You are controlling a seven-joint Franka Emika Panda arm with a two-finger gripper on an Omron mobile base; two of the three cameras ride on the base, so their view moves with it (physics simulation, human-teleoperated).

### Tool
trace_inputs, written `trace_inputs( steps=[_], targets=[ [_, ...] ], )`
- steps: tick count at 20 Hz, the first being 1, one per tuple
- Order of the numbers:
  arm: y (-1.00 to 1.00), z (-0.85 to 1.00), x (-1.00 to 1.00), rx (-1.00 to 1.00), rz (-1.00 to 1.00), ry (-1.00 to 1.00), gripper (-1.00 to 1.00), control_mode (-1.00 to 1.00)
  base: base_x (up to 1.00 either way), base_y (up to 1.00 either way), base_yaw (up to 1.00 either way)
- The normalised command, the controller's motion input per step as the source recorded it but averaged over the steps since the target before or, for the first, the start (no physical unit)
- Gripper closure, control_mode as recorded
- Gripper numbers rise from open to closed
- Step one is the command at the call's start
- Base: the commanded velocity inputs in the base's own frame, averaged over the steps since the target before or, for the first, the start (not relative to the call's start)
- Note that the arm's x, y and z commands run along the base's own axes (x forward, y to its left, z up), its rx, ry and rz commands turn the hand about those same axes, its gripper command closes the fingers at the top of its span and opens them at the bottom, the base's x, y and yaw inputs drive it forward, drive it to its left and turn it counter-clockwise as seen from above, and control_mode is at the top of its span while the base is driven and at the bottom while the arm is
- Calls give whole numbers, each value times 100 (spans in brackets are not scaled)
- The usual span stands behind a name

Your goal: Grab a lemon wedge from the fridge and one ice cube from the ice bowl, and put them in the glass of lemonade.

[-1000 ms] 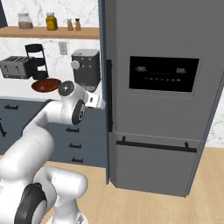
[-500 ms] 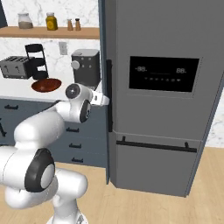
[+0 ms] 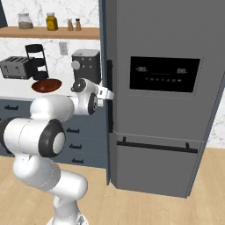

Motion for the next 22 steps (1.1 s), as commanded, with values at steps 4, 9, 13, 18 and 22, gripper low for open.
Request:
trace_inputs(
  steps=[4, 9, 13, 18, 22],
  targets=[
    [0, -14, 60, -2, -3, -2, -100, -100, 0, 0, 0],
    [-2, -14, 65, -1, -3, 0, -100, -100, 0, 0, 0],
    [-11, -14, 64, 0, -2, 0, -100, -100, 0, 0, 0],
    [-9, -16, 63, 0, -1, 0, -100, -100, 0, 0, 0],
    [-10, -16, 63, 0, -1, 0, -100, -100, 0, 0, 0]
  ],
)
